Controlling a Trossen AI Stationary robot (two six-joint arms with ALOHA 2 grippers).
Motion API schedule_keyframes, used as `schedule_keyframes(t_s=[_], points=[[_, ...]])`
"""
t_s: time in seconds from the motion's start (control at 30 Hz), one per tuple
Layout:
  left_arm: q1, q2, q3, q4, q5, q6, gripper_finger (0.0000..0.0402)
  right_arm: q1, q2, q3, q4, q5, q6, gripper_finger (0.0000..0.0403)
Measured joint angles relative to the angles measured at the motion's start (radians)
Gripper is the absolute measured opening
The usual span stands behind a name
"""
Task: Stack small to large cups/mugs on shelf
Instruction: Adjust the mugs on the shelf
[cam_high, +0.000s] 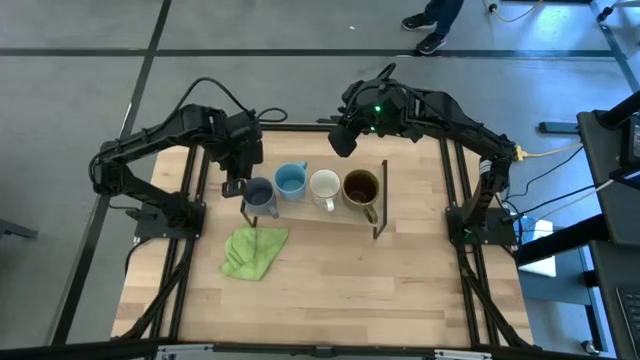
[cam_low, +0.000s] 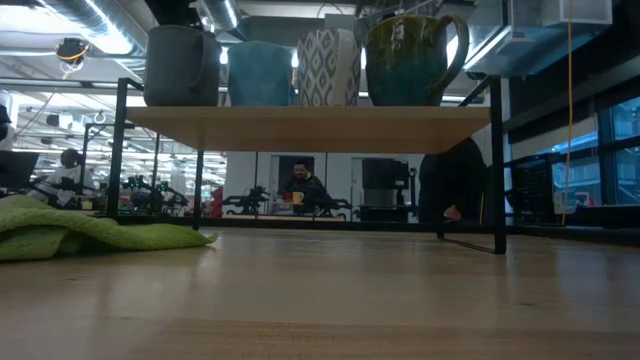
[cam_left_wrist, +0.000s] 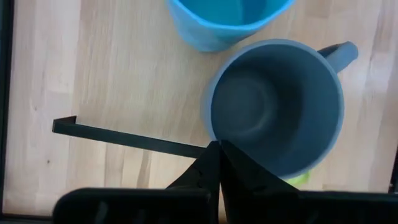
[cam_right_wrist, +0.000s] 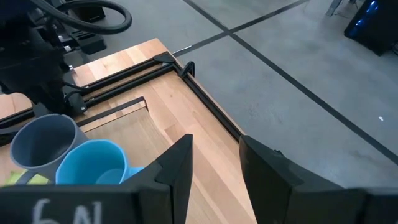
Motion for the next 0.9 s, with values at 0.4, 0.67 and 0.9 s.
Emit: schedule_keyframes(t_s=[0.4,0.67,0.9], points=[[0.000,0.000,0.000,0.005,0.019,-0.013,0.0045,0.000,0.000,0.000,0.000,0.000,0.001,0.0133],[0.000,0.000,0.000,0.008,0.024,-0.025,0.0055,0.000,0.000,0.000,0.000,0.000,0.001,0.0133],[0.000,0.000,0.000,0.008,0.025,-0.043,0.0055,0.000,0.000,0.000,0.000,0.000,0.000,0.0133]])
